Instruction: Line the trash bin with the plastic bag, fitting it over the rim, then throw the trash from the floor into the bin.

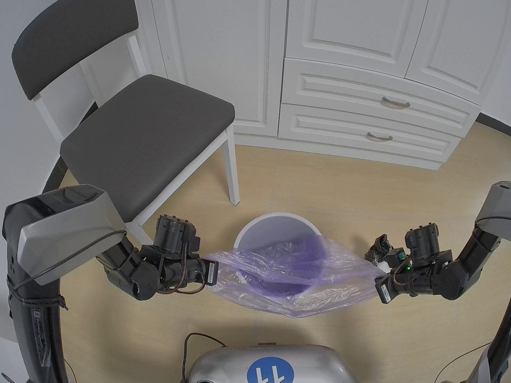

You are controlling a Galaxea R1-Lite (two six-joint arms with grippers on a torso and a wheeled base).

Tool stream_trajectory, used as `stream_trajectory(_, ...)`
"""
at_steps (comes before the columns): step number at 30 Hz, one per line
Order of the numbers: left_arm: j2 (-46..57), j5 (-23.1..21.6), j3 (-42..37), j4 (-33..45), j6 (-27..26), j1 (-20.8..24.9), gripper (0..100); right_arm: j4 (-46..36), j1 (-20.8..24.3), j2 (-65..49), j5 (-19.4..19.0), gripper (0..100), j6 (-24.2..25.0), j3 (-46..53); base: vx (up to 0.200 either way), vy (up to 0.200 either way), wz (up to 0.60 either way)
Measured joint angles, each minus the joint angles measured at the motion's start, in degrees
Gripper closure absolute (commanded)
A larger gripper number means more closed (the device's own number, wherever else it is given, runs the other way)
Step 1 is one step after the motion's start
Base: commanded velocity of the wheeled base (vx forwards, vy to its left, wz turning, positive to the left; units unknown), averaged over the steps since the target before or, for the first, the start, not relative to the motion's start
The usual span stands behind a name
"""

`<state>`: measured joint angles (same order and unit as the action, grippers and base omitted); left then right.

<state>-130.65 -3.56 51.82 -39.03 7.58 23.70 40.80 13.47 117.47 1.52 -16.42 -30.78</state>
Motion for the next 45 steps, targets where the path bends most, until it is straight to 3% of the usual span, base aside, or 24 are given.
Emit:
stream_trajectory(7, 4.49, -1.15, -2.74, 5.16, -6.85, -1.82, 100, -0.73, -1.84, -5.51, -0.22, 100, -10.68, 5.40, 0.000, 0.000, 0.00)
stream_trajectory(12, 7.85, -6.86, -5.38, 6.58, -11.33, -4.52, 100, -0.84, -4.27, -7.68, -0.29, 100, -15.27, 7.47, 0.000, 0.000, 0.00)
stream_trajectory(24, 10.52, -10.05, -7.58, 10.68, -16.60, -6.58, 100, -0.84, -5.56, -9.06, -0.44, 100, -18.07, 9.37, 0.000, 0.000, 0.00)
stream_trajectory(37, 6.01, -9.39, -6.40, 9.67, -16.47, -4.35, 100, -0.16, -2.95, -5.47, 0.17, 100, -17.70, 9.09, 0.000, 0.000, 0.00)
stream_trajectory(45, 0.83, -5.02, -3.34, 0.39, -9.85, -3.00, 100, 8.02, -0.07, 0.41, 1.45, 100, -6.92, 5.35, 0.000, 0.000, 0.00)
